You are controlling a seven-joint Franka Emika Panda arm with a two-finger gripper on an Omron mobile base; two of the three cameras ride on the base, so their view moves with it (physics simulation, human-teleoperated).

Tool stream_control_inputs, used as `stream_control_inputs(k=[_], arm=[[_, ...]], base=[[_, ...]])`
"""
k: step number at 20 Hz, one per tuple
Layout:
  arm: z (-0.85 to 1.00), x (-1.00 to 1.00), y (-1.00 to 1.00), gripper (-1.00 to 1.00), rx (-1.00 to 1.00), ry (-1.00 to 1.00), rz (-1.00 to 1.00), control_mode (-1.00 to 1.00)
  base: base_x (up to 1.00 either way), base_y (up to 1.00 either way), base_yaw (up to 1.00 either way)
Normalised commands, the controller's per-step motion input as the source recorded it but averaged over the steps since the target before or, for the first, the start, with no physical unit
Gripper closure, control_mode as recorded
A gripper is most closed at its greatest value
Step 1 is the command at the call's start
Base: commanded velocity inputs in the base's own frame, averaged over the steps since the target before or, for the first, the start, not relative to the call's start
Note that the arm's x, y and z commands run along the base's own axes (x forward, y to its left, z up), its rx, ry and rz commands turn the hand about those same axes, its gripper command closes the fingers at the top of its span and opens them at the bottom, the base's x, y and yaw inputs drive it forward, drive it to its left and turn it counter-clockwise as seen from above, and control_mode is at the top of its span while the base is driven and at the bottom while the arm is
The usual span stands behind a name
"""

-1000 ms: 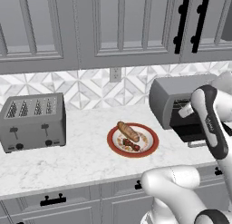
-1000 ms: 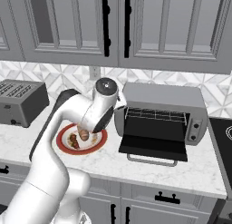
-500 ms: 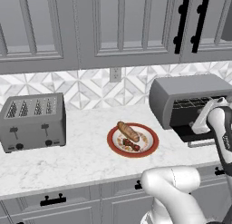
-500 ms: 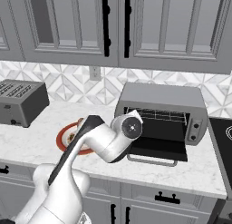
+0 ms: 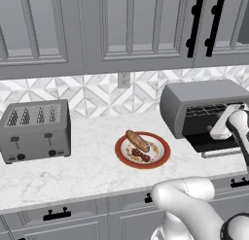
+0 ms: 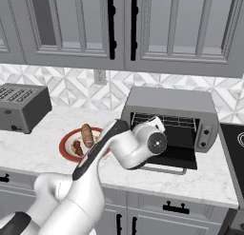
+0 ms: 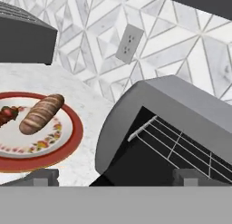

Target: Pick up the kebab skewer and baguette bread, and place them inside the toaster oven. Close the toaster oven door and start by setting the timer.

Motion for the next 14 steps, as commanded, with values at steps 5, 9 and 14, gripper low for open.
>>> stream_control_inputs(k=[5,9,14], arm=[[-0.12,0.21,-0.19,-1.0,0.09,-0.25,0.0,-1.0],[-0.06,0.33,-0.18,-1.0,0.03,-0.06,0.0,-1.0],[-0.06,0.23,-0.31,-1.0,0.0,0.0,0.0,-1.0]], base=[[0.0,0.0,0.0],[0.0,0.0,0.0],[0.0,0.0,0.0]])
